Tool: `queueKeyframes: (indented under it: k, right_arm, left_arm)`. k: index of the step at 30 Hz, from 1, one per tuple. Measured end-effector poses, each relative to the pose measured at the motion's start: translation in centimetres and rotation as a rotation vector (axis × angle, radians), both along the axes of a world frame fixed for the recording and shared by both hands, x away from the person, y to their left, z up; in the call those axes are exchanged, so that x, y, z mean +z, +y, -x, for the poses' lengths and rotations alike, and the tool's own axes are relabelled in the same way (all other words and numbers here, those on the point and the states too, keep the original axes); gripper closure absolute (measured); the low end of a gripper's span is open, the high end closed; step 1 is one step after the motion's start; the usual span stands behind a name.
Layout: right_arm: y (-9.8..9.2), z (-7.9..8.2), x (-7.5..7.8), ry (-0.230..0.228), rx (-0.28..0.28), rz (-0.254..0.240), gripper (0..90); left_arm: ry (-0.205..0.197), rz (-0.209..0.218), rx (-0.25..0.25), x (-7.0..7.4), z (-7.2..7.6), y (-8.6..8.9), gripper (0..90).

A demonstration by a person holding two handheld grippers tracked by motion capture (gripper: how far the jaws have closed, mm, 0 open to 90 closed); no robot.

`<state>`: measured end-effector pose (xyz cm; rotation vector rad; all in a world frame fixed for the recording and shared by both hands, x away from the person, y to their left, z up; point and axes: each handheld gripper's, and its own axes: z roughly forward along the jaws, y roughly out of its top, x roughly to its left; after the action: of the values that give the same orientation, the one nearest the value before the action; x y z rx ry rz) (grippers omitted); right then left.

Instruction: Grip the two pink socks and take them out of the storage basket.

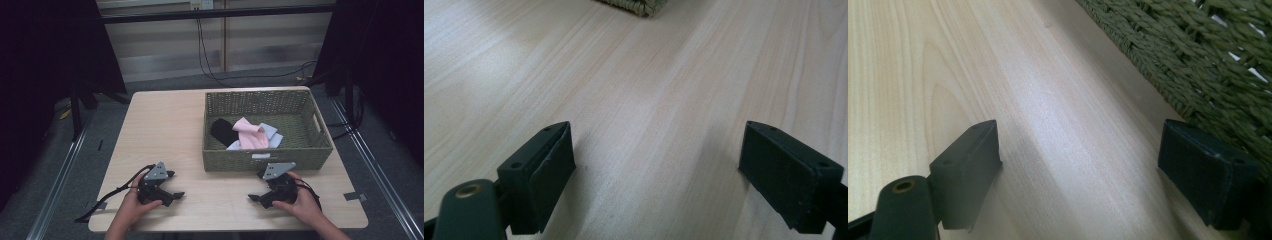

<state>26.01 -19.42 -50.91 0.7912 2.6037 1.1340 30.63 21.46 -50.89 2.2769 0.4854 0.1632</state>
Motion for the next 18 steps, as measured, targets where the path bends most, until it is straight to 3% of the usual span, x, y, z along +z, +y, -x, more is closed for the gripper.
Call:
queueKeyframes:
  k: [3, 10, 14, 18]
  right_arm:
    - [0.0, -0.1, 0.4, 0.028, 0.006, 0.033, 19.0]
    - [0.1, -0.1, 1.6, 0.070, 0.034, 0.059, 19.1]
    - [0.3, -0.4, 3.6, 0.098, 0.073, 0.090, 19.0]
    - [0.1, -0.7, 5.0, 0.130, 0.080, 0.078, 18.9]
  left_arm:
    - [0.000, 0.000, 0.000, 0.0, 0.0, 0.0, 13.8]
    - [0.000, 0.000, 0.000, 0.0, 0.0, 0.0, 13.8]
    - [0.000, 0.000, 0.000, 0.0, 0.0, 0.0, 13.8]
    - [0.000, -0.001, -0.001, 0.0, 0.0, 0.0, 13.8]
